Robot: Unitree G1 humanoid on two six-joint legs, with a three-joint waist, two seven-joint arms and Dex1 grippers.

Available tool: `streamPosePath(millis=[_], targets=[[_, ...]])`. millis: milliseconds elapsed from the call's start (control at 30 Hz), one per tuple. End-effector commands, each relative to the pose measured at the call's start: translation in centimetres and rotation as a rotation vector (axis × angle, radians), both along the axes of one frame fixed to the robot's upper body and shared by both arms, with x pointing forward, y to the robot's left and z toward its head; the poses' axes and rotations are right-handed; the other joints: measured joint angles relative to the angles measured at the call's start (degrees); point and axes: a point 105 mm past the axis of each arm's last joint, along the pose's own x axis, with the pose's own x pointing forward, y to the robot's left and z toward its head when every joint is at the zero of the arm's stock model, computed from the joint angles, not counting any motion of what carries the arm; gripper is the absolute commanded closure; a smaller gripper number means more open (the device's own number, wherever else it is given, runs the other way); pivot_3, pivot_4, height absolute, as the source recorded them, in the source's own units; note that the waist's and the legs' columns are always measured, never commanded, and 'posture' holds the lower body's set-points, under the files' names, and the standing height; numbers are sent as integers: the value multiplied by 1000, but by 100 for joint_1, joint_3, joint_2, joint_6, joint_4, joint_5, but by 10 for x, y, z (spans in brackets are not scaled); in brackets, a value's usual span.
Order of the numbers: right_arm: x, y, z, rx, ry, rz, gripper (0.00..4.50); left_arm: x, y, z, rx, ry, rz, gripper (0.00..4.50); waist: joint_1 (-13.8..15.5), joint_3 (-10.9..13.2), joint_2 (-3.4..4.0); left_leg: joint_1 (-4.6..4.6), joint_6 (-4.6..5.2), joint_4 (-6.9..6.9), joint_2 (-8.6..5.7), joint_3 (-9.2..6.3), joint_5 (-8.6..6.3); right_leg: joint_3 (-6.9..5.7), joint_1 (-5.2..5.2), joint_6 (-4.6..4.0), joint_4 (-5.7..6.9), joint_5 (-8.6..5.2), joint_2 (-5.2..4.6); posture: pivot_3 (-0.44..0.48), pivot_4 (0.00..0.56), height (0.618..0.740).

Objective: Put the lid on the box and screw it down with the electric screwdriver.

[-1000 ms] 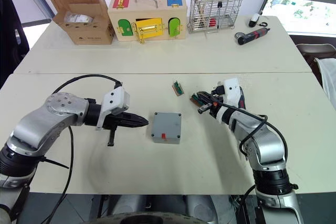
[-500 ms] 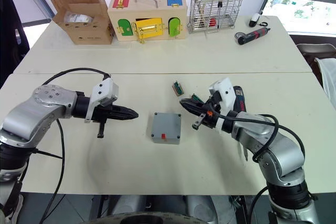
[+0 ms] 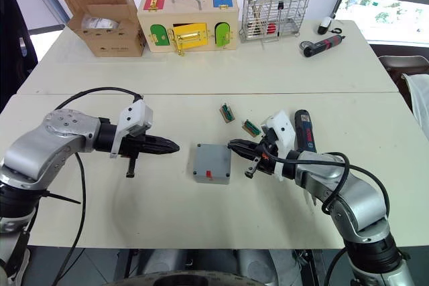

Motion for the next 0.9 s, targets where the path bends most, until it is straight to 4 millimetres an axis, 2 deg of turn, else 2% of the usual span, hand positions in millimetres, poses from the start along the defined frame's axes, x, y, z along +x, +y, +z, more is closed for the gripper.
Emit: streamPosePath(millis=[33,600,700,833,900], targets=[[-2,2,4,5,-25,13,4471,-4,-5,12,-17,-37,-29,4500,0,0,0,0,0,0,0,0,0,0,0,0,0,0,0,0,150,740],[5,5,-4,-20,-30,6,4471,-14,-14,22,-41,-23,-86,4500,4,0,0,0,-2,0,0,0,1,0,0,0,0,0,0,0,150,740],[6,3,-3,-30,-37,3,3700,-14,-16,22,-43,-24,-88,4500,-3,0,0,0,-3,0,0,0,1,0,0,0,0,0,0,0,150,740],[3,1,9,-21,-54,22,1644,-15,-18,25,-70,-16,-98,4500,0,0,0,0,-3,0,0,0,2,0,0,0,0,0,1,0,150,740],[3,0,15,-17,-67,22,866,-15,-19,26,-77,-13,-104,4500,-1,0,0,0,-3,0,0,0,2,0,0,0,0,0,0,0,150,740]])
